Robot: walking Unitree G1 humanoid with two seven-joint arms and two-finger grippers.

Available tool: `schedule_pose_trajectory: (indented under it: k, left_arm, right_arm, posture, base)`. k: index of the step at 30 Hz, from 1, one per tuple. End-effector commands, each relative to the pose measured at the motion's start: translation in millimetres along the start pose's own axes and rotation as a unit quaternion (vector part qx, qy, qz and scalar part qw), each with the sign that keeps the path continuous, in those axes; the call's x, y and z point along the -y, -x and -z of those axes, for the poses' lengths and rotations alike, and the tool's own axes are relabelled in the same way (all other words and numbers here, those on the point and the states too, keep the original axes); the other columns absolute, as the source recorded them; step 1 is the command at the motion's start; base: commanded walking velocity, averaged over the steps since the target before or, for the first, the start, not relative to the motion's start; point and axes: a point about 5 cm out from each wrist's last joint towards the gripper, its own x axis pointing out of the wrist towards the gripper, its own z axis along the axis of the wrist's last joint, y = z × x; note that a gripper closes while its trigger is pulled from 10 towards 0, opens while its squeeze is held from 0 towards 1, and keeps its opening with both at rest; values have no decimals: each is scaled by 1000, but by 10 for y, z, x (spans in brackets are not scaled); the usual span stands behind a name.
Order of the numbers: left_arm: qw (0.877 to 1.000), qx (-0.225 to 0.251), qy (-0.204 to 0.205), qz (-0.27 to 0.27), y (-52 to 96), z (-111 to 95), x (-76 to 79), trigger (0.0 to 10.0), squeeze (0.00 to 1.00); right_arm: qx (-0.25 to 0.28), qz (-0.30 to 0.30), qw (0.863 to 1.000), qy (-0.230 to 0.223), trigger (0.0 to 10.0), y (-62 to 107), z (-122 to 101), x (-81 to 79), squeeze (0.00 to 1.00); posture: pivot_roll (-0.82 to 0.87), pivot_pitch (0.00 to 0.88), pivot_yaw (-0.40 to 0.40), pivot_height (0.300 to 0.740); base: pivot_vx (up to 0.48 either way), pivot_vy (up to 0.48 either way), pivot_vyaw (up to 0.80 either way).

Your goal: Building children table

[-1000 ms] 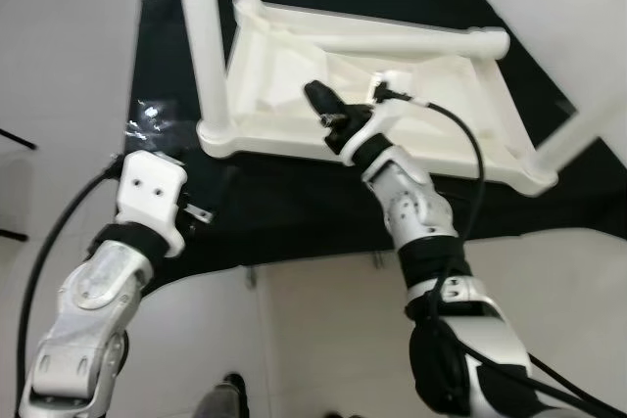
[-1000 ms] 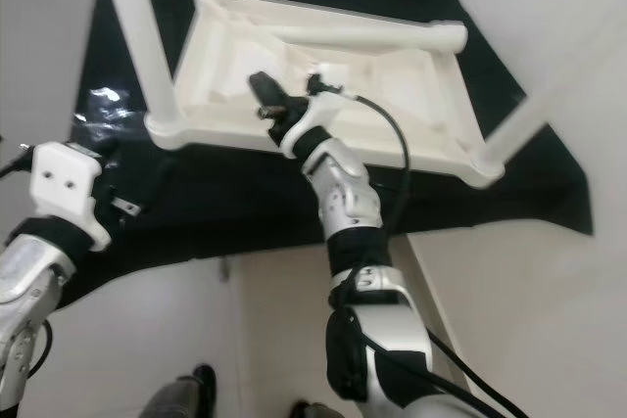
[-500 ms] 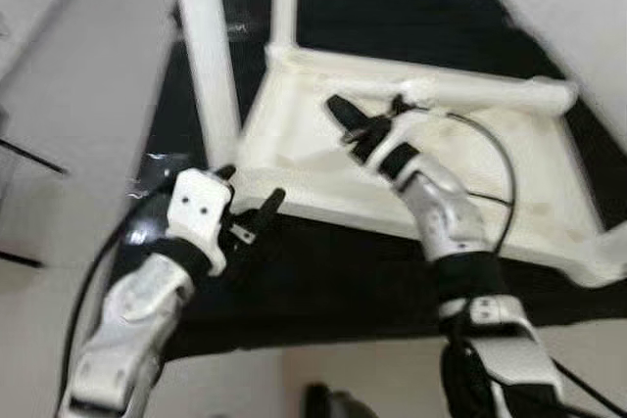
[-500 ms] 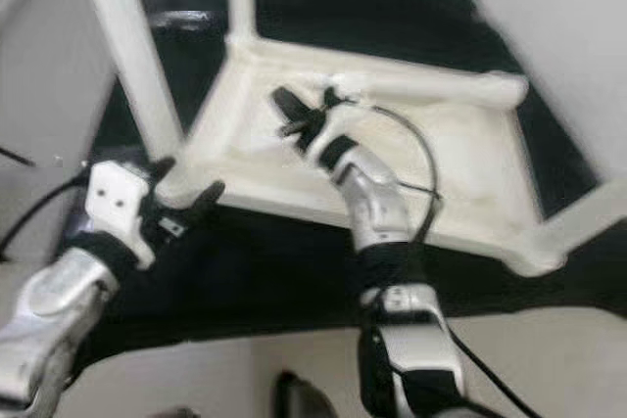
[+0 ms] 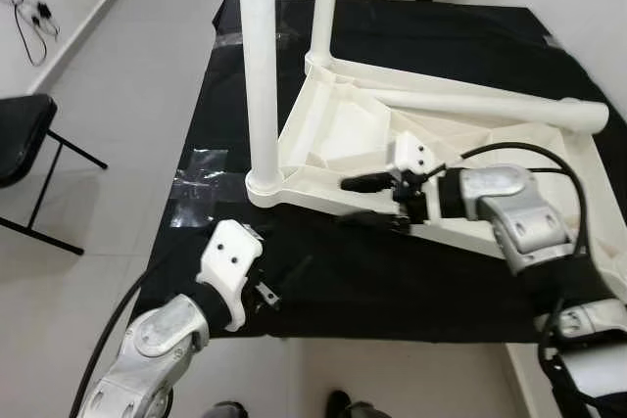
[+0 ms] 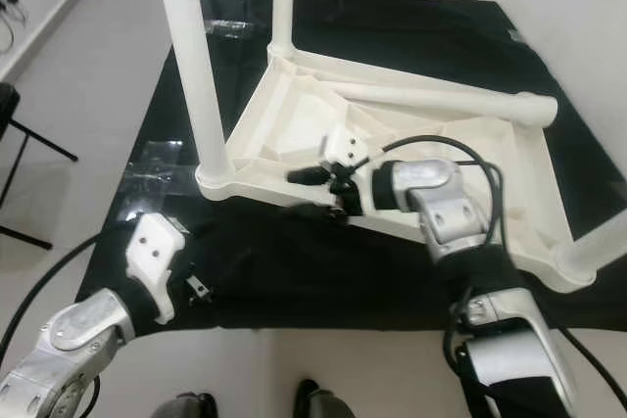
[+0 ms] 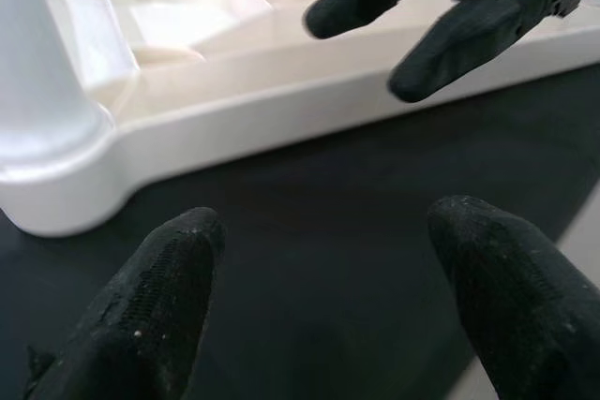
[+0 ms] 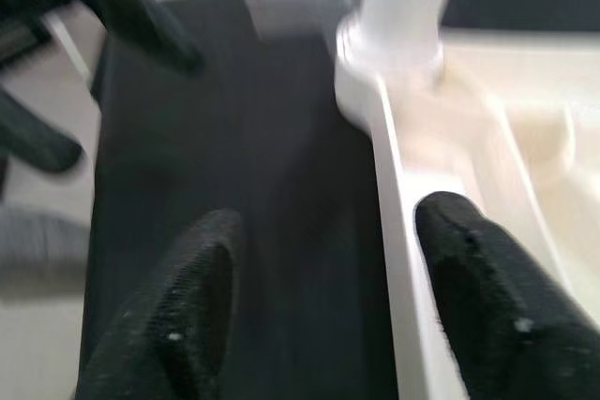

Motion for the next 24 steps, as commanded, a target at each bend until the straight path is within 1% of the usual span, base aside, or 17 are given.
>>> schedule_pose_trajectory:
  k: [1,2,4,5,7,9,10,12,15,16,17,20,22,23,24]
  left_arm:
    - [1000,-11,-5,-4,38,54,-19,10000,0]
    - [1000,-11,-5,-4,38,54,-19,10000,0]
    - [1000,-11,2,-12,62,90,-30,10000,0]
    - [1000,-11,4,-13,72,98,-31,10000,0]
    - [1000,-9,6,-15,81,102,-31,10000,0]
    - [1000,-8,6,-17,87,102,-34,10000,0]
    - [1000,-8,6,-17,87,102,-34,10000,0]
    - [1000,-8,5,-17,92,105,-34,10000,0]
    - [1000,-8,4,-17,92,104,-34,10000,0]
    - [1000,-8,3,-17,94,103,-33,10000,0]
    - [1000,-7,3,-17,95,103,-33,10000,0]
    - [1000,-6,1,-20,93,104,-41,10000,0]
    - [1000,-5,0,-21,94,103,-43,10000,0]
    - [1000,-5,0,-21,94,103,-43,10000,0]
    - [1000,-5,-1,-22,94,101,-46,10000,0]
  right_arm:
    - [-19,2,1000,6,10000,48,-9,33,1000]
    - [-19,2,1000,6,10000,48,-9,33,1000]
    - [-60,20,998,7,10000,177,46,98,1000]
    - [-92,31,995,11,10000,247,88,123,0]
    - [-133,44,990,15,10000,346,144,151,0]
    - [-146,57,988,-5,10000,446,171,181,0]
    - [-146,57,988,-5,10000,446,171,181,0]
    - [-179,59,982,-20,10000,550,237,184,0]
    - [-191,57,980,-24,10000,579,261,175,0]
    - [-213,55,975,-31,10000,611,300,164,0]
    - [-219,55,974,-32,10000,617,310,163,0]
    - [-257,69,963,-50,10000,609,384,183,0]
    - [-273,75,958,-54,10000,598,413,194,0]
    - [-273,75,958,-54,10000,598,413,194,0]
    - [-283,88,953,-62,9294,576,445,213,0]
  posture:
    - [144,217,-104,740]
    - [144,217,-104,740]
    - [139,218,-108,740]
    - [136,220,-108,740]
    - [133,221,-109,740]
    - [128,223,-111,740]
    - [128,223,-111,740]
    - [121,225,-111,740]
    - [121,226,-112,740]
    - [120,227,-112,740]
    - [120,227,-112,740]
    - [119,227,-115,740]
    - [119,227,-115,740]
    - [119,227,-115,740]
    - [121,227,-116,740]
  base:
    - [0,0,0]
    - [0,0,0]
    - [0,0,0]
    - [0,0,0]
    - [0,0,0]
    - [0,0,0]
    - [0,0,0]
    - [0,0,0]
    - [0,0,0]
    - [0,0,0]
    - [0,0,0]
    - [0,0,0]
    - [0,0,0]
    - [0,0,0]
    - [0,0,0]
